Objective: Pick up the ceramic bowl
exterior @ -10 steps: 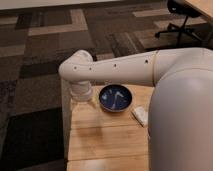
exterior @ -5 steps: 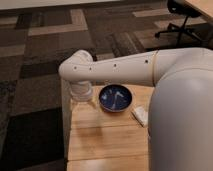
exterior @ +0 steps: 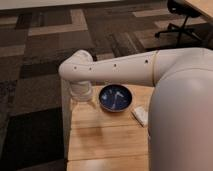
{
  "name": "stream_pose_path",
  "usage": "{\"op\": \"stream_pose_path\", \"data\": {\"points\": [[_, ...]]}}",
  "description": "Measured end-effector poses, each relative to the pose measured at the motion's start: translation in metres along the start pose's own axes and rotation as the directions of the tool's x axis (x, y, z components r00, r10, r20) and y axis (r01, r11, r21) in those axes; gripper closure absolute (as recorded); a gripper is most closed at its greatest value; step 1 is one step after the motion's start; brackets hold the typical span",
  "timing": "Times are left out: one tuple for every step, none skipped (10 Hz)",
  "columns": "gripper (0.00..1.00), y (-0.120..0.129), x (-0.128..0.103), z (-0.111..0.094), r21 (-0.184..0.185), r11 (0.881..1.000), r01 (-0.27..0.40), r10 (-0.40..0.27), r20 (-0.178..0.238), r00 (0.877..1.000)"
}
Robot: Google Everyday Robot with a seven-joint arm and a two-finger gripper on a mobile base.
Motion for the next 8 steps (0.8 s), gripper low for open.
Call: {"op": "stream_pose_path", "data": {"points": [[0.35, 0.000, 0.000, 0.000, 0.000, 1.000, 0.000, 0.000, 0.000, 1.000], [0.35, 0.000, 0.000, 0.000, 0.000, 1.000, 0.000, 0.000, 0.000, 1.000], [0.35, 0.000, 0.000, 0.000, 0.000, 1.000, 0.000, 0.000, 0.000, 1.000], [0.35, 0.000, 0.000, 0.000, 0.000, 1.000, 0.000, 0.000, 0.000, 1.000], [0.35, -0.001, -0.001, 0.000, 0.001, 1.000, -0.002, 0.002, 0.001, 1.000], [0.35, -0.006, -0.003, -0.001, 0.001, 1.000, -0.011, 0.011, 0.005, 1.000], [0.35, -0.008, -0.003, -0.001, -0.001, 1.000, -0.009, 0.009, 0.003, 1.000], [0.35, -0.011, -0.006, -0.001, -0.007, 1.000, -0.003, 0.003, 0.000, 1.000]]}}
